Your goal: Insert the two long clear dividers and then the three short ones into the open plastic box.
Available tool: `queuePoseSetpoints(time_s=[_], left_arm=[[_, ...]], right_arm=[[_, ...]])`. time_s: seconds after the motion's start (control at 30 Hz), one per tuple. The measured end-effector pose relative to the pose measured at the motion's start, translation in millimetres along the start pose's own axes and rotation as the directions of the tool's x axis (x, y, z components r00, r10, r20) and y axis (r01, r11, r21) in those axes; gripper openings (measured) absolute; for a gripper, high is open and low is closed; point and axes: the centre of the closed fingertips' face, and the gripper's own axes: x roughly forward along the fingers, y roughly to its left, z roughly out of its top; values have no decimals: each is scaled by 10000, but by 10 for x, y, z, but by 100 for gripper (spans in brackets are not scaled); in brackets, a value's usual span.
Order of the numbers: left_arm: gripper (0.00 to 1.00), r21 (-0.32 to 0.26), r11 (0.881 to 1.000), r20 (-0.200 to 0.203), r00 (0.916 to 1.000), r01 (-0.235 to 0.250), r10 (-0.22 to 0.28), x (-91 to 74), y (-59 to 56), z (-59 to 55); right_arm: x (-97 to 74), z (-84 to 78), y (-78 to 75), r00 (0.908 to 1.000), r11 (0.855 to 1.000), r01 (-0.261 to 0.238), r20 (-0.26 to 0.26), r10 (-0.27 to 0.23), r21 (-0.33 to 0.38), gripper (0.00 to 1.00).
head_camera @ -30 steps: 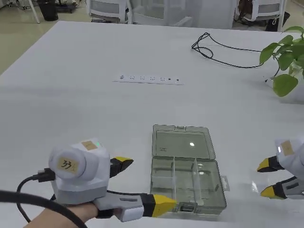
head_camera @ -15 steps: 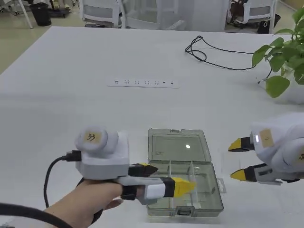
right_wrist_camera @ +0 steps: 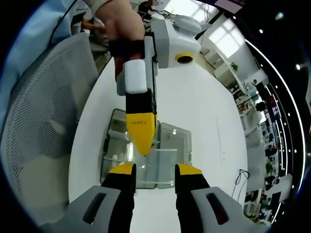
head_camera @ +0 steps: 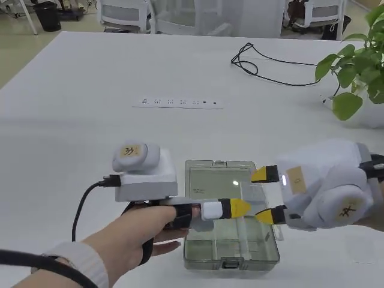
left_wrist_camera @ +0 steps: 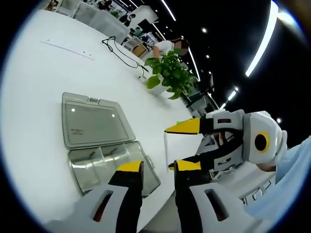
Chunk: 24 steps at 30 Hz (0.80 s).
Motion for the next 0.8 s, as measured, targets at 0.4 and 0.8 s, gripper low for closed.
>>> queuePoseSetpoints(time_s=[0.4,0.8], left_arm=[[2,-664,9978,186,9998,54,-41,4,7,-13],[0,-604,9976,132,9993,348,-341,-16,-45,-32]], right_arm=[[65,128,38,10000,9995,-43,6,43,-309,32],[64,155,62,9997,9985,-199,118,205,-512,33]])
